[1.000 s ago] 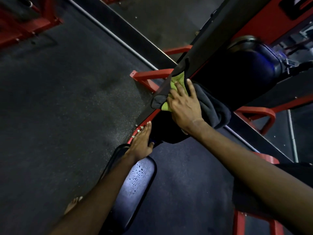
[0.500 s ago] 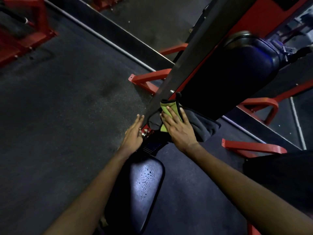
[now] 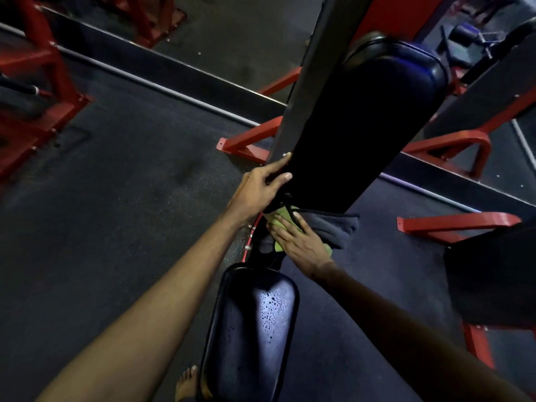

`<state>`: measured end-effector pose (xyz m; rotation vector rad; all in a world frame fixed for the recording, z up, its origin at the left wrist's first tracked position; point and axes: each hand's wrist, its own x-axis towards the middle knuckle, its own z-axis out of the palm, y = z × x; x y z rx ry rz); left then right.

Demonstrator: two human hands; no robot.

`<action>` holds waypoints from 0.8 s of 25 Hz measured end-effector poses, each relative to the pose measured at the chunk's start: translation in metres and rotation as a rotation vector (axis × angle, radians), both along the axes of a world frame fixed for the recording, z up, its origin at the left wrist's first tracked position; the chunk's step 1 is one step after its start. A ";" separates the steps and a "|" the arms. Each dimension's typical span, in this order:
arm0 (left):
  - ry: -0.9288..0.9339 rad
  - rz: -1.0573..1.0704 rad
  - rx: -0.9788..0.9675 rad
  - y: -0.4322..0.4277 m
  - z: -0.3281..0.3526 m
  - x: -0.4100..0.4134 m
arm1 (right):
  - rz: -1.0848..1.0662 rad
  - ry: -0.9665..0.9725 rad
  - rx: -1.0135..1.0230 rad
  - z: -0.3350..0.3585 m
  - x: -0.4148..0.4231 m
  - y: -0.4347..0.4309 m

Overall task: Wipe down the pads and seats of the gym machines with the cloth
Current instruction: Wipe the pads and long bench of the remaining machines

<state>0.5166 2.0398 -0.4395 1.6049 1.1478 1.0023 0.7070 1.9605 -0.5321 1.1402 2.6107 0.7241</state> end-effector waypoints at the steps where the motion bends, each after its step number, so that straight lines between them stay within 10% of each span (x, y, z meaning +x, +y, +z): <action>1: -0.001 0.001 -0.017 0.002 0.001 0.000 | -0.013 0.006 -0.014 -0.004 0.006 -0.004; 13: 0.194 0.140 0.024 -0.011 0.008 0.024 | -0.379 0.505 0.036 -0.033 0.023 -0.027; 20: 0.302 0.256 0.235 -0.050 0.013 0.062 | -0.717 1.633 0.096 -0.004 -0.036 -0.023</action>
